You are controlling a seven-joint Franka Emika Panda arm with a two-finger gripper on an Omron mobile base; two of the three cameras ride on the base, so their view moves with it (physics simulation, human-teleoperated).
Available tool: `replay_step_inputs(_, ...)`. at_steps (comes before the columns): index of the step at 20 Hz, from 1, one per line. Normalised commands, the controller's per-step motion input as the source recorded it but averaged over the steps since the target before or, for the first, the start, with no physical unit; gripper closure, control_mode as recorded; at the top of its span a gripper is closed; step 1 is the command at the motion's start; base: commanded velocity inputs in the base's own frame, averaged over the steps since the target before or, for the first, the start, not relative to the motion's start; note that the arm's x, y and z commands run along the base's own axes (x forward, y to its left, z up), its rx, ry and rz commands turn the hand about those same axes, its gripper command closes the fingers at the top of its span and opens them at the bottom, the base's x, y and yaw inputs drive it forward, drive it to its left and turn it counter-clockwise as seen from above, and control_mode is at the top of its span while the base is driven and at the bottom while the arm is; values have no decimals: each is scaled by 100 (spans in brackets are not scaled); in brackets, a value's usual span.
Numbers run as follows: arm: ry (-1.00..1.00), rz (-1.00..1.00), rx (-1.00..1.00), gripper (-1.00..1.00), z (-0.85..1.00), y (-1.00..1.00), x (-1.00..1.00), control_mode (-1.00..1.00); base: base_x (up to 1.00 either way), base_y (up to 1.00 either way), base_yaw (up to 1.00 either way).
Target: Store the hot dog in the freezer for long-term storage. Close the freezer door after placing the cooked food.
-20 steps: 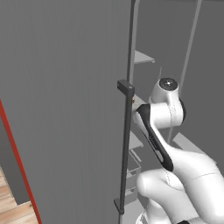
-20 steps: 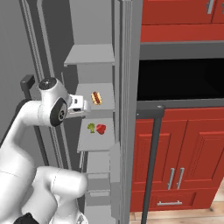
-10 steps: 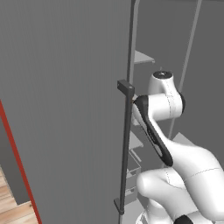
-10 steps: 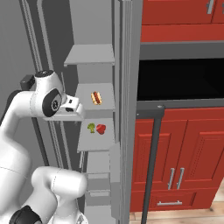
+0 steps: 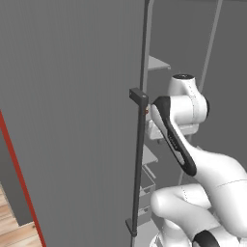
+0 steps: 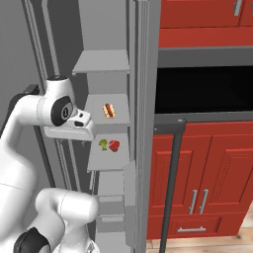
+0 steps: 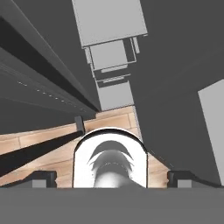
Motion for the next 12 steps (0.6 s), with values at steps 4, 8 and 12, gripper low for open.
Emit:
replay_step_inputs(4,0,0,5,-100,-18,0,-59,-100,0,0,0)
replay_step_inputs(8,-4,0,0,-100,-27,0,-69,-100,0,0,0)
replay_step_inputs(12,-1,0,0,-100,-34,0,-44,-100,0,0,0)
